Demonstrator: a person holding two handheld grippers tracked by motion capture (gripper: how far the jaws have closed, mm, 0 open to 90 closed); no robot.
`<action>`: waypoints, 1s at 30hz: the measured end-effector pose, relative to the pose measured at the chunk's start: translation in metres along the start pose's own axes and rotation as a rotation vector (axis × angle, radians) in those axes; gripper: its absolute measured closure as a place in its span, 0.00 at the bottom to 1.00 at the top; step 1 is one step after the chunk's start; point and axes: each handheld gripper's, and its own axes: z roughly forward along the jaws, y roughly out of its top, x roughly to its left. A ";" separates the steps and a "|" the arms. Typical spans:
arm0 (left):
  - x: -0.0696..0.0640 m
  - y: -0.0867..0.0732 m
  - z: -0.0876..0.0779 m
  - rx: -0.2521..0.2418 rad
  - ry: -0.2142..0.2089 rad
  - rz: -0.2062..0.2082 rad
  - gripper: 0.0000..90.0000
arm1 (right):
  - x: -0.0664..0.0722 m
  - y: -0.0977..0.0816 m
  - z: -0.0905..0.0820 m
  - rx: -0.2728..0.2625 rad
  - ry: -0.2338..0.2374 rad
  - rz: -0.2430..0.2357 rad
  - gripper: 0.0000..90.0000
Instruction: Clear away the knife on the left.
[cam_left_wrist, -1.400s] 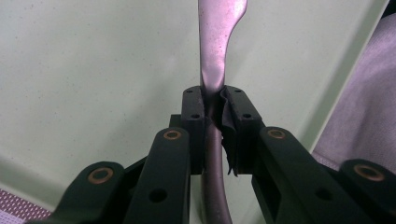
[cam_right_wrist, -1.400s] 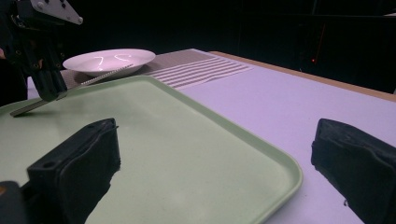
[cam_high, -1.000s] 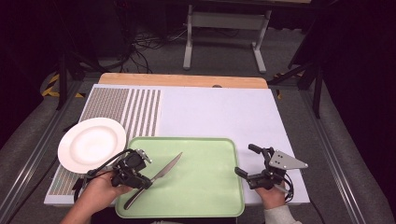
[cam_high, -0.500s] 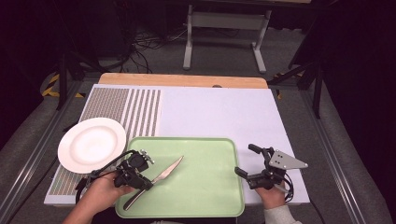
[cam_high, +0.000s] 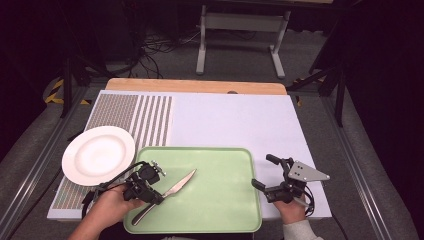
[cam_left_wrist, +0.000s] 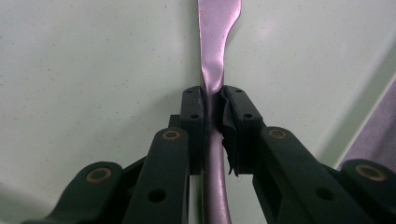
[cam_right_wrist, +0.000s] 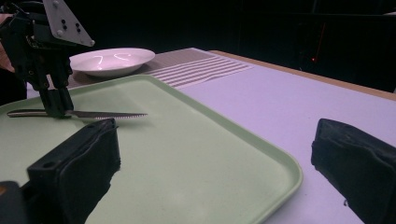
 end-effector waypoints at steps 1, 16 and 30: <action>0.000 0.000 0.000 0.000 0.000 0.000 0.88 | 0.000 0.000 0.000 0.000 0.000 0.000 0.02; -0.001 0.000 -0.005 -0.064 -0.008 0.075 0.38 | 0.000 0.000 -0.001 -0.007 0.005 0.006 0.02; -0.013 0.001 -0.023 -0.176 0.058 0.252 0.37 | 0.000 0.000 -0.001 -0.007 0.005 0.003 0.02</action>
